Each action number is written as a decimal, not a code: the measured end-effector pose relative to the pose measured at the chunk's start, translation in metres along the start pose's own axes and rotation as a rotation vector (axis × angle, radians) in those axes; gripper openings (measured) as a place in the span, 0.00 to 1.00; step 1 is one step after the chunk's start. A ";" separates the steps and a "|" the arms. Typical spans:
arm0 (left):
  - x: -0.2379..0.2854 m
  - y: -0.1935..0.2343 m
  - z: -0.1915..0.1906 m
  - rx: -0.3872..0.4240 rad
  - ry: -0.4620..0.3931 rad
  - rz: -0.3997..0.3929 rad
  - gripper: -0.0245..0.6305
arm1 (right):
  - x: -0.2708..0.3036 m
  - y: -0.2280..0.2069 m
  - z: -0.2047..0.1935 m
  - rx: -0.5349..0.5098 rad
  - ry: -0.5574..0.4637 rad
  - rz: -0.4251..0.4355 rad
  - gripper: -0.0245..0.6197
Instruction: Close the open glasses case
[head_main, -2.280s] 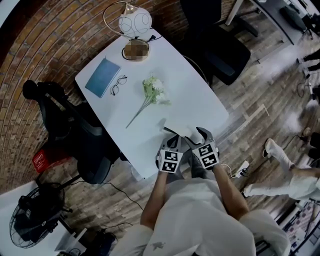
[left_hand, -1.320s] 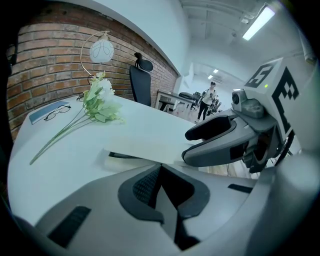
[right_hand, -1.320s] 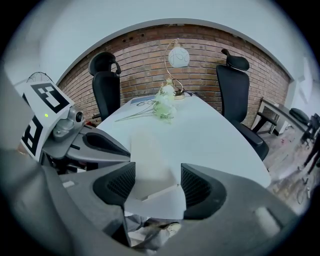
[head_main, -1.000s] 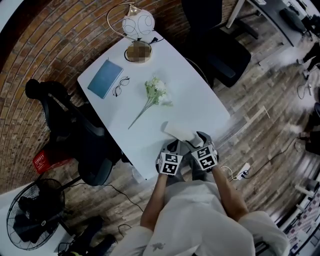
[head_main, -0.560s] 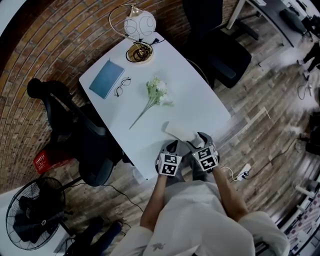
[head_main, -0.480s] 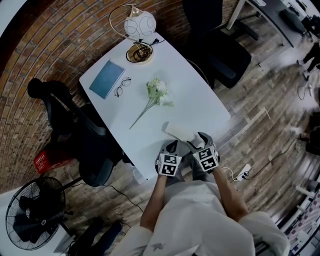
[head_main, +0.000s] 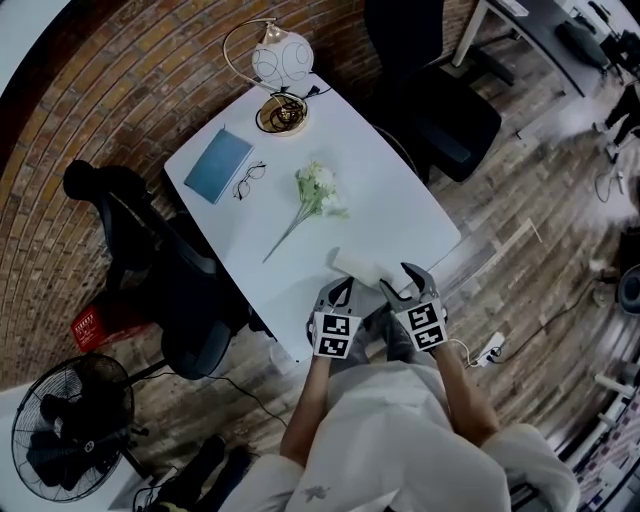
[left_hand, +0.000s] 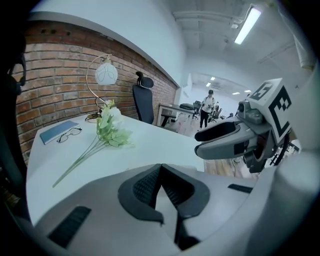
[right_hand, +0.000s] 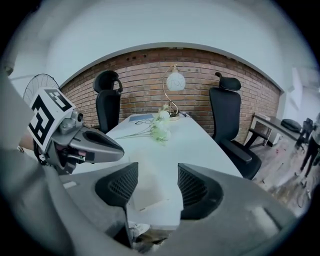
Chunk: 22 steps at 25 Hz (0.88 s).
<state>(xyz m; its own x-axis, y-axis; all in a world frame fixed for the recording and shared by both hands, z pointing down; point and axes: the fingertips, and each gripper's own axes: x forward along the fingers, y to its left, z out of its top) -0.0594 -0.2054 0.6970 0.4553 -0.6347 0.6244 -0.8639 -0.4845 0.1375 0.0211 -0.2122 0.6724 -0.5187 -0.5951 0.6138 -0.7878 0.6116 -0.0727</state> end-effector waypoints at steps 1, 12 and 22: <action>-0.003 0.001 0.005 0.005 -0.013 0.002 0.04 | -0.003 0.000 0.005 -0.003 -0.012 -0.004 0.43; -0.031 0.007 0.054 0.050 -0.138 0.003 0.04 | -0.031 0.003 0.051 -0.024 -0.129 -0.072 0.43; -0.067 0.021 0.091 0.093 -0.257 0.017 0.04 | -0.050 0.011 0.094 -0.026 -0.223 -0.122 0.43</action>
<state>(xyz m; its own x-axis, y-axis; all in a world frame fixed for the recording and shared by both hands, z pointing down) -0.0880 -0.2279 0.5885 0.4911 -0.7692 0.4088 -0.8537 -0.5184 0.0499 0.0072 -0.2250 0.5668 -0.4826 -0.7639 0.4284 -0.8420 0.5394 0.0134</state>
